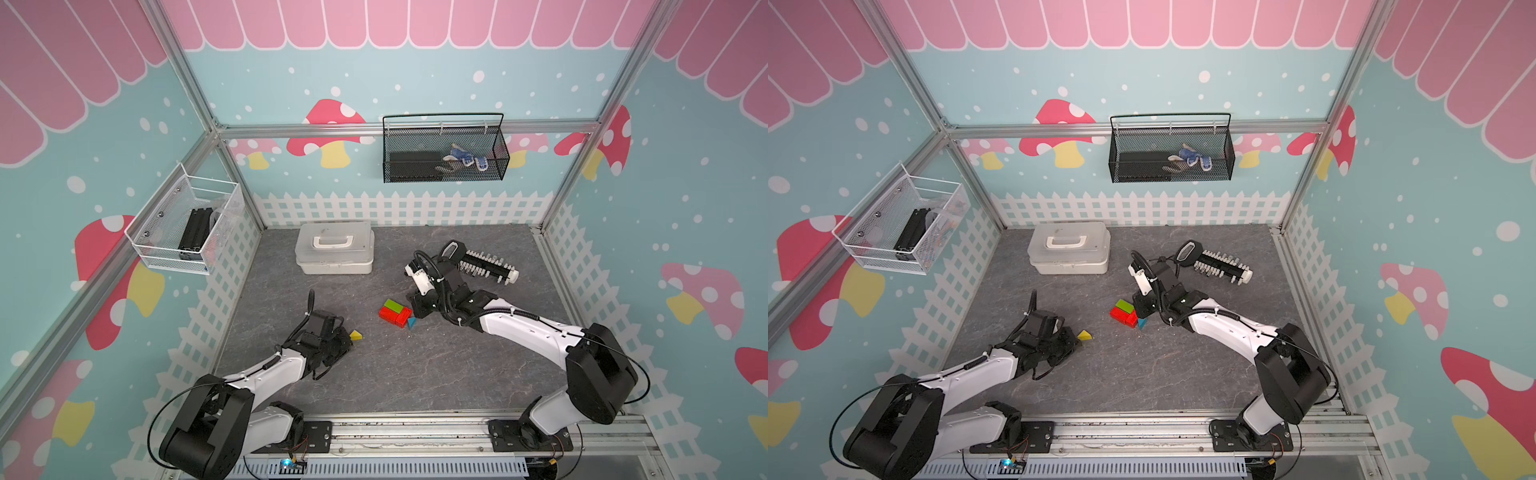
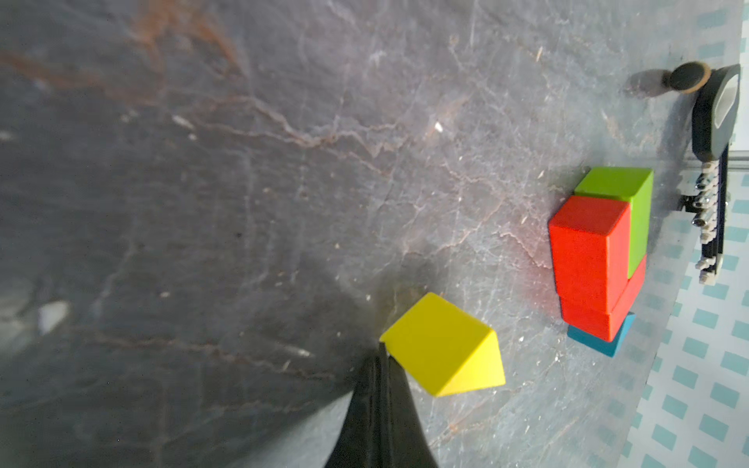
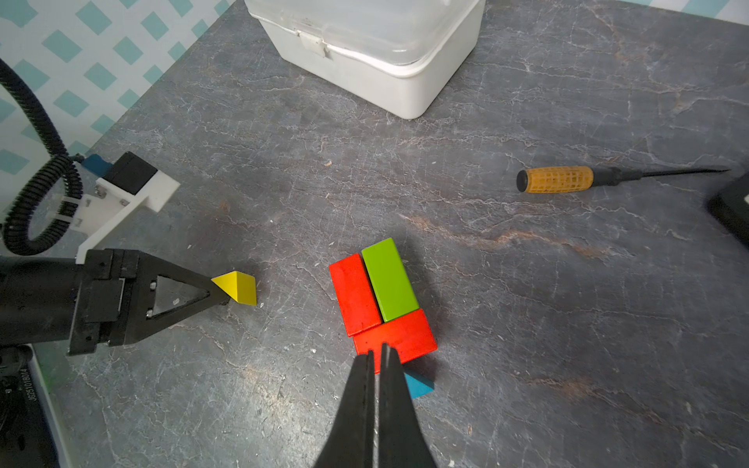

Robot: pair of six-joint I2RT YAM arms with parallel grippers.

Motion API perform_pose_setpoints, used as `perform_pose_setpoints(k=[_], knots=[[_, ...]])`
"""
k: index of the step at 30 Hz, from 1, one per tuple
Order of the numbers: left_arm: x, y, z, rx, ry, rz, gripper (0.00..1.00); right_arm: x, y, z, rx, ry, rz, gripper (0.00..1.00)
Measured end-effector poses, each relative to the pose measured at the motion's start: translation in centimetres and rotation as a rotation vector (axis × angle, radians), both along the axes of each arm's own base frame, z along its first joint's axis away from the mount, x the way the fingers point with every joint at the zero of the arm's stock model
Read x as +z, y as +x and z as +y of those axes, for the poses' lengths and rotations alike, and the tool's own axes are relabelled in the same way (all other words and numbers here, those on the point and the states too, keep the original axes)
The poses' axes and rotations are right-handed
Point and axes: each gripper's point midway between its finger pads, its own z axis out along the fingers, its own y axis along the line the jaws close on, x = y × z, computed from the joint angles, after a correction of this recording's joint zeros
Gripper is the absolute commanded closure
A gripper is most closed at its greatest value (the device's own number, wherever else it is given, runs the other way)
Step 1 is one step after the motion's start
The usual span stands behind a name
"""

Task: Assemble a piece of candy with building blocks
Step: Adjust the building block at the center of the board, then pick up the building block from the center of the board.

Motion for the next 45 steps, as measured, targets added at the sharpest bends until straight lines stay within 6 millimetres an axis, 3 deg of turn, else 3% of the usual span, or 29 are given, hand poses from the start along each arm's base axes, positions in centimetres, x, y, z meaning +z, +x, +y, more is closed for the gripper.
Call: perform_pose_setpoints(k=[22, 23, 26, 30, 36, 45], knots=[[0.6, 5.3, -1.0, -0.021, 0.026, -0.043, 1.00, -0.7, -0.3, -0.3, 0.000, -0.015, 0.017, 1.00], [0.9, 5.5, -1.1, -0.027, 0.030, -0.050, 0.96, -0.7, -0.3, -0.3, 0.001, -0.015, 0.018, 1.00], [1.8, 6.0, -0.9, -0.048, 0.061, -0.080, 0.69, -0.7, -0.4, -0.3, 0.000, -0.017, 0.019, 1.00], [4.2, 5.8, -0.1, -0.076, 0.121, -0.146, 0.55, -0.8, -0.4, -0.3, 0.000, -0.019, 0.022, 1.00], [7.7, 5.3, 0.8, -0.149, 0.216, -0.217, 0.56, -0.9, -0.4, -0.4, 0.000, -0.020, 0.024, 1.00], [6.2, 3.0, -0.2, -0.309, 0.285, -0.106, 0.58, -1.9, -0.8, -0.8, -0.001, -0.036, 0.043, 1.00]])
